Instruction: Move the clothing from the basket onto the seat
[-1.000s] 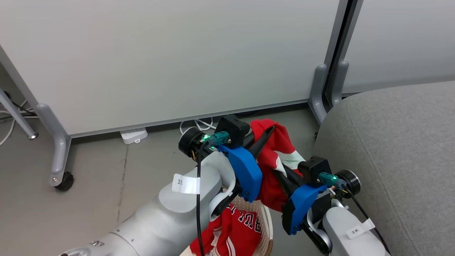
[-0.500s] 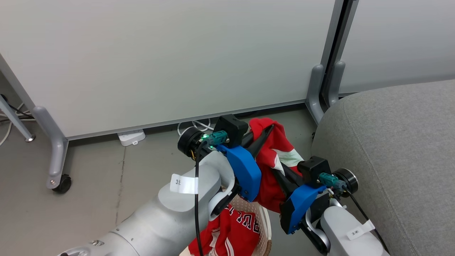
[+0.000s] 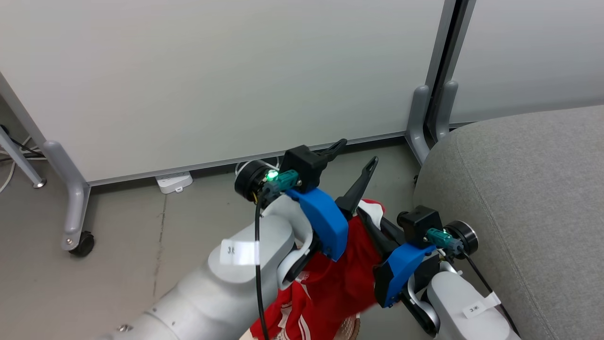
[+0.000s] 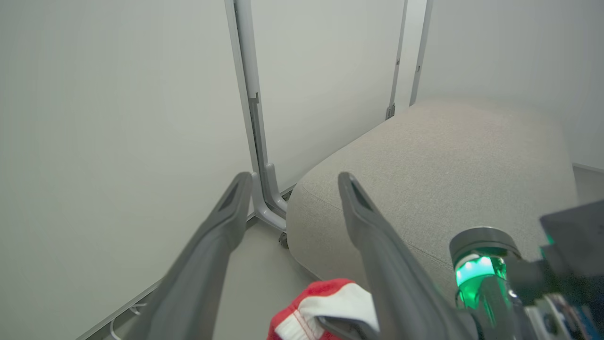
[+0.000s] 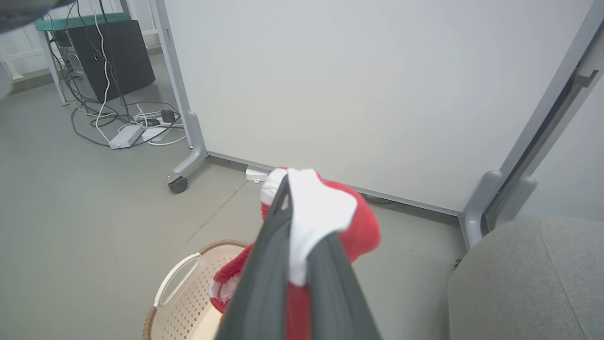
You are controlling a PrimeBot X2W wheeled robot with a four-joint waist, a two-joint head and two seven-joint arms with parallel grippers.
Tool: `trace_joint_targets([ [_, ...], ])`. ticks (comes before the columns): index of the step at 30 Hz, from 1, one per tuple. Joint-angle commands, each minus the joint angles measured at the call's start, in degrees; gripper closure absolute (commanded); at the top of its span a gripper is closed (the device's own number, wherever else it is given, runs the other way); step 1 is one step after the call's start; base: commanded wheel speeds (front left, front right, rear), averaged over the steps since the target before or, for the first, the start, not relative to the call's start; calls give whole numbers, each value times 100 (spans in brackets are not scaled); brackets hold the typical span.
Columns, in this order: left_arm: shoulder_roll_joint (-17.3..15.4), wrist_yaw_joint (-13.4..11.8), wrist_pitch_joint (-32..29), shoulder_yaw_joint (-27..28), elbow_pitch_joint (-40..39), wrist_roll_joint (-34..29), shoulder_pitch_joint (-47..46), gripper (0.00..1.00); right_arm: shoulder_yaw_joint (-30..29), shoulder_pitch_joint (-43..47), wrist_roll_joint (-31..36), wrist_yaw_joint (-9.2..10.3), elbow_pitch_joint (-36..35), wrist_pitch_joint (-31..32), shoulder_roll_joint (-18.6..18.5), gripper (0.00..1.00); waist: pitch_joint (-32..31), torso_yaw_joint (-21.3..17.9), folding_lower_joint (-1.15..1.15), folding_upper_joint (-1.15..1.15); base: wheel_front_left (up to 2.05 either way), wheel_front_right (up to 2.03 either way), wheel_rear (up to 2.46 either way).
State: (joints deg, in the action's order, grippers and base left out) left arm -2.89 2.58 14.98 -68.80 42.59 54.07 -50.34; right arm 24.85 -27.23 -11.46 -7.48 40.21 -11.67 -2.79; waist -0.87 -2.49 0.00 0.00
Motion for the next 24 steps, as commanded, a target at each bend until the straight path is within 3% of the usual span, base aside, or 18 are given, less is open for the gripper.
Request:
trace_joint_targets([
  [1, -58, -48, 26, 238, -109, -197, 252, 0, -50, -72, 61, -3, 4, -55, -18, 100, 4, 10, 0, 0, 0, 0, 0],
  [13, -668, 20, 28, 2108, -1455, -1919, 2193, 0, -336, 28, 208, -3, -190, -93, -17, 100, 53, 34, 0, 0, 0, 0, 0],
  [24, -671, 271, 29, 3706, -2119, -3082, 3775, 0, -559, 112, 333, -3, -449, 4, -17, 100, 93, 62, 0, 0, 0, 0, 0],
])
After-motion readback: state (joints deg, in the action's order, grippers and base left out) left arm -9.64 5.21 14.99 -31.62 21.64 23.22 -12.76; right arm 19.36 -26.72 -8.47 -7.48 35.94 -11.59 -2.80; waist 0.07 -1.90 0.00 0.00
